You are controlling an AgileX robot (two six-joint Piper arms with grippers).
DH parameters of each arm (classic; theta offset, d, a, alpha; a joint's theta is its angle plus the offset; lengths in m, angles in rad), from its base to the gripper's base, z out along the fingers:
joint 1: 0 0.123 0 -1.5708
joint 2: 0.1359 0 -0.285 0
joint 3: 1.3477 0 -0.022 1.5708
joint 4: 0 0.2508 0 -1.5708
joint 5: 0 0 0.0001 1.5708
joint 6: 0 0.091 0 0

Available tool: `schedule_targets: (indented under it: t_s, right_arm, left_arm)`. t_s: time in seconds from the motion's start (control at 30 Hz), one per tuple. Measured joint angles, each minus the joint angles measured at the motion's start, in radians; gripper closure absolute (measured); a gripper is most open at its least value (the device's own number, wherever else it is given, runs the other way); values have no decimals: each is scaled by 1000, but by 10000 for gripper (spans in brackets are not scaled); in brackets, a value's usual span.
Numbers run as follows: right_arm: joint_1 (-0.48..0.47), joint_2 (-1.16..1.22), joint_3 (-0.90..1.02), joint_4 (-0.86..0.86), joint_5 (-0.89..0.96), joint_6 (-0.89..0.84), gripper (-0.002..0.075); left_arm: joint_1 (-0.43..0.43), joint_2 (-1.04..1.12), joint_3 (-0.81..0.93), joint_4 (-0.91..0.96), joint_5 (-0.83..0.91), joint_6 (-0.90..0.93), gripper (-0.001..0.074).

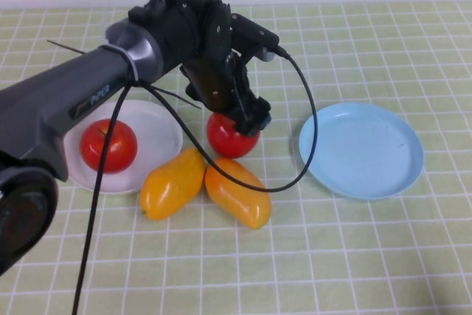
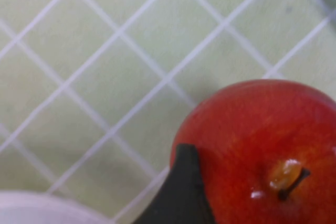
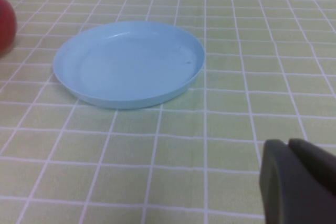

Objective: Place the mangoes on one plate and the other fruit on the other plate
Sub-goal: Put one type of fruit in the left plate

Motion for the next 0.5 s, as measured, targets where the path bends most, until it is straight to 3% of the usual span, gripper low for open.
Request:
schedule_targets:
  t_s: [0.2,0.5]
  right_arm:
    - [0,0,0,0,0,0,743]
    - [0,0,0,0,0,0,743]
  left_arm:
    - [21,-68,-2,161,98,-8,165]
    - [139,-77,8,200,133,-71,166]
